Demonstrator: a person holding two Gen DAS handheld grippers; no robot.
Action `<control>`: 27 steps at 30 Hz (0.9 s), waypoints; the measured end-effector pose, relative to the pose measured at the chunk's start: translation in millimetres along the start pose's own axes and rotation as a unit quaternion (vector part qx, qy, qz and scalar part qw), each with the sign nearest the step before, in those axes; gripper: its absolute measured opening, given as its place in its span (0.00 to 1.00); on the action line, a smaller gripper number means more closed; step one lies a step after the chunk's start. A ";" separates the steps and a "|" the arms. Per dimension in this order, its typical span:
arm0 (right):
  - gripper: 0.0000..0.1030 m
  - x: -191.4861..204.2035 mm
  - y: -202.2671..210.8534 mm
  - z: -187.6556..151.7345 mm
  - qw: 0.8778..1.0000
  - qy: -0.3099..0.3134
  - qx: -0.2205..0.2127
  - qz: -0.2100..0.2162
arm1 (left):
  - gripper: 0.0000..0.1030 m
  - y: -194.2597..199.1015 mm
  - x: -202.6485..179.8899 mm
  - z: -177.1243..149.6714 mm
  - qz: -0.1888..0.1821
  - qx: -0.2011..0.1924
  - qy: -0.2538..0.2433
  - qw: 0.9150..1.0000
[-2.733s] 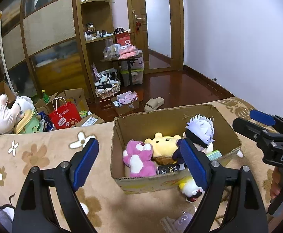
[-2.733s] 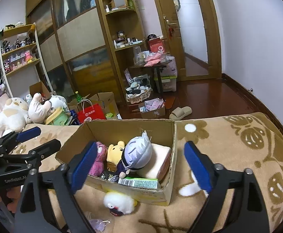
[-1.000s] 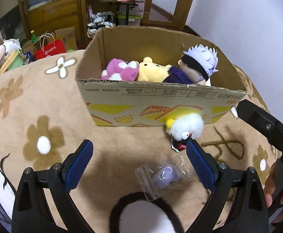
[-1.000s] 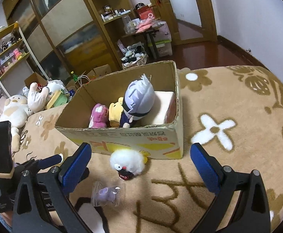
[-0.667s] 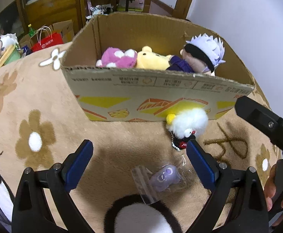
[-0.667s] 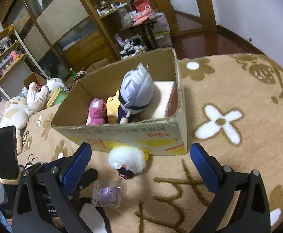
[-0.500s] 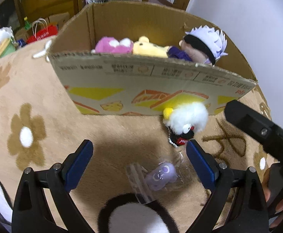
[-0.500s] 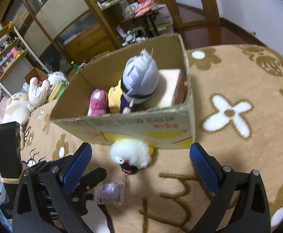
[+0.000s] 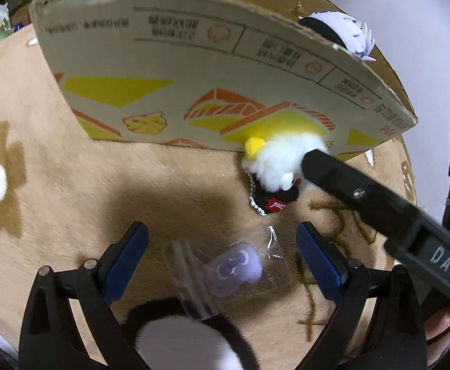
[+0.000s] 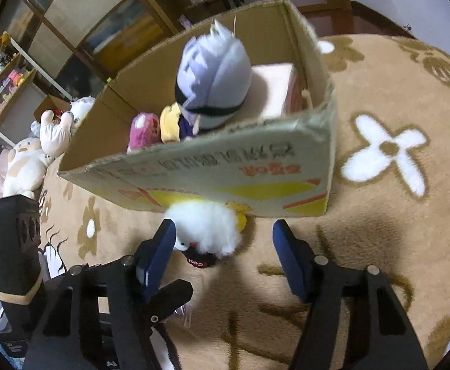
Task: Organize soft objects
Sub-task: 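Close left tool on clear bag while right tool grasps white fluffy keychain plush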
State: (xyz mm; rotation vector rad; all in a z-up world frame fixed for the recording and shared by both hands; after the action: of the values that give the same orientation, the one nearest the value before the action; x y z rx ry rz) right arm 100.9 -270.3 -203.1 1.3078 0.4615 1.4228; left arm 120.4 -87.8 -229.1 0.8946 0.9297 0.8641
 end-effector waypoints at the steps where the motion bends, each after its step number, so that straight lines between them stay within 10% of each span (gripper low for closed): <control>1: 0.67 0.2 -2.4 -1.2 1.000 0.000 0.004 0.001 | 0.93 -0.7 1.2 -1.1 0.001 0.000 0.001 1.000; 20: 0.66 7.2 -32.3 -4.1 0.999 -0.008 0.031 0.027 | 0.93 -37.5 -42.7 -11.2 0.056 0.028 -0.053 0.997; 27: 0.45 19.7 -38.4 -7.7 0.998 -0.001 0.037 0.040 | 0.93 -49.6 -65.6 -18.3 0.080 0.033 -0.089 0.992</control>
State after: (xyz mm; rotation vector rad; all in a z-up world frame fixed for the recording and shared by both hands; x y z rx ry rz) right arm 115.1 -237.7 -228.8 1.4014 0.4688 1.4828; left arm 91.9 -160.3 -261.1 1.0962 0.7431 0.8774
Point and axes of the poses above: each gripper's, at about its wrist camera, not at the fingertips, and y roughly against the way its jaws point, x to its left, z to its top, the point moved 8 cm from there along -y, roughly the way its jaws point, and after that the axes turned 8 degrees about -y, right-handed, at the moved point
